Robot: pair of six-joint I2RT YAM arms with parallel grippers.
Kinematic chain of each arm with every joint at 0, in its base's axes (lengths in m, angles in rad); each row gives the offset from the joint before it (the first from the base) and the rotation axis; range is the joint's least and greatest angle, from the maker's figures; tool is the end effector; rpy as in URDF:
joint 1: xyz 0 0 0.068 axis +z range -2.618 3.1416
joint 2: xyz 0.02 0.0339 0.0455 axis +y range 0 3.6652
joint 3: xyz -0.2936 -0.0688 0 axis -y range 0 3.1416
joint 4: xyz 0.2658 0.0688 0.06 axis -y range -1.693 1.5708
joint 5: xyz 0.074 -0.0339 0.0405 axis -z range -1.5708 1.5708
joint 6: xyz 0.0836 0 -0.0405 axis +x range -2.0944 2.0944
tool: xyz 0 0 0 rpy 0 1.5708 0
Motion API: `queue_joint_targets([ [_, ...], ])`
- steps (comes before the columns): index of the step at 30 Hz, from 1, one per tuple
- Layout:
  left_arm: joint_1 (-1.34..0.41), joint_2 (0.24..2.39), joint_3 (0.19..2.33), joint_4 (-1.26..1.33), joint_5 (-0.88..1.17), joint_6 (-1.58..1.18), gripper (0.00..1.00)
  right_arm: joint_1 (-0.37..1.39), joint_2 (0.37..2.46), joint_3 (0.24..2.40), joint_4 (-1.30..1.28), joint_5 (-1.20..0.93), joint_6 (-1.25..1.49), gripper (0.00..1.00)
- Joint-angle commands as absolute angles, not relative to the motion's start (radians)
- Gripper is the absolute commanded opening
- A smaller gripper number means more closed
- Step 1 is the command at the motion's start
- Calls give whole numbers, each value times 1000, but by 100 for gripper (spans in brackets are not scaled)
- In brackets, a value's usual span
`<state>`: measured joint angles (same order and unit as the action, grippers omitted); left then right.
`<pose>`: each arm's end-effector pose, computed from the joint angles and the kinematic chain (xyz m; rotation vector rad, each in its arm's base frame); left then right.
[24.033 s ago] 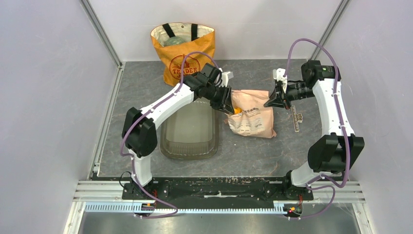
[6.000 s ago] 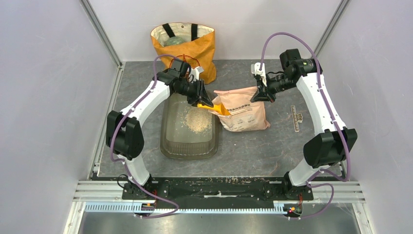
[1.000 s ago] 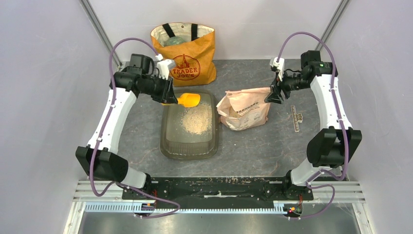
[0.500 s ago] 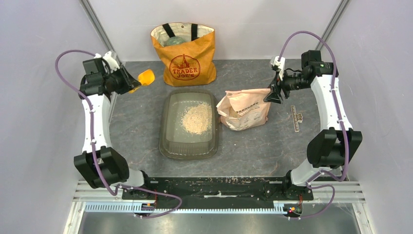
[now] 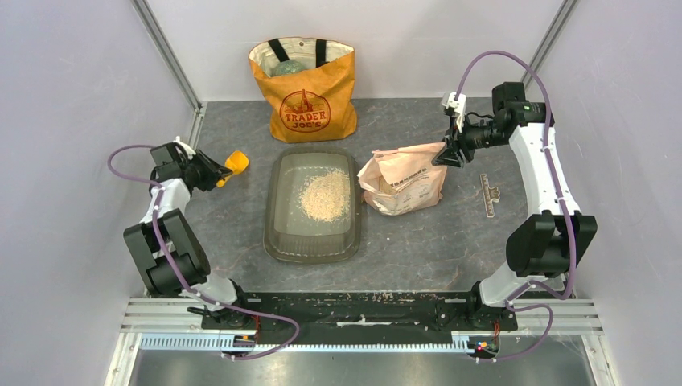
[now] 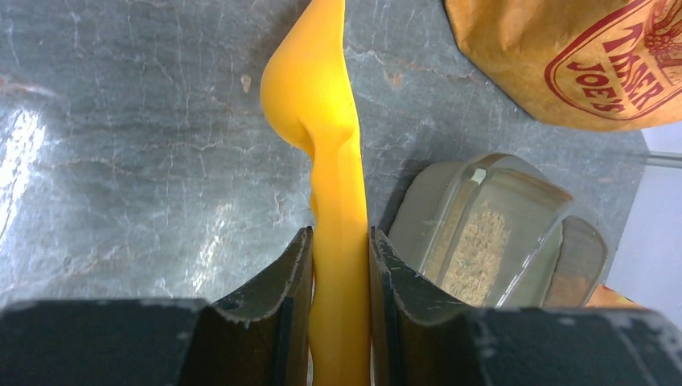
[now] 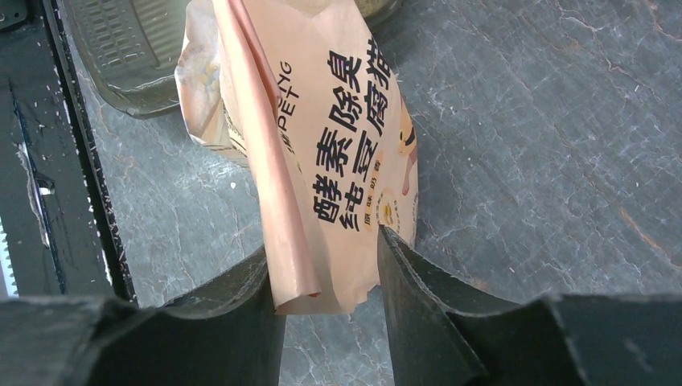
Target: Fill the litter box with clean litter
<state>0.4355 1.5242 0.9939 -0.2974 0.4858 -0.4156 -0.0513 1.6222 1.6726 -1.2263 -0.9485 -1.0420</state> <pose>0.3483 0.1190 0.2152 -0.7594 2.2222 -0.5701 0.3478 0.0502 0.3667 -1.2590 1.8495 0.7445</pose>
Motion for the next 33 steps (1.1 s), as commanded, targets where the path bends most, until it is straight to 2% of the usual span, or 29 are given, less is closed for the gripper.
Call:
queue_joint_targets([
  [1,458,1562,901,-191,458,-450,10,-46,1599,1713,-1195,-963,-1028,50],
  [5,477,1582,852,-221,448,-447,19,-44,1598,1717,-1195,-962,-1026,49],
  [13,533,1605,851,-363,491,-388,46,-44,1599,1716,-1190,-966,-1024,46],
  [24,573,1601,975,-548,604,-208,67,-43,1594,1713,-1189,-972,-1022,45],
  [25,571,1578,1000,-569,625,-183,76,-43,1595,1712,-1187,-975,-1022,45],
  [28,544,1513,1107,-654,674,-71,86,-42,1595,1713,-1181,-986,-1018,45],
  [30,508,1491,1220,-712,697,11,87,-40,1593,1713,-1172,-996,-1008,41],
  [33,404,1496,1385,-806,711,137,88,-35,1589,1705,-1162,-1003,-1008,28],
])
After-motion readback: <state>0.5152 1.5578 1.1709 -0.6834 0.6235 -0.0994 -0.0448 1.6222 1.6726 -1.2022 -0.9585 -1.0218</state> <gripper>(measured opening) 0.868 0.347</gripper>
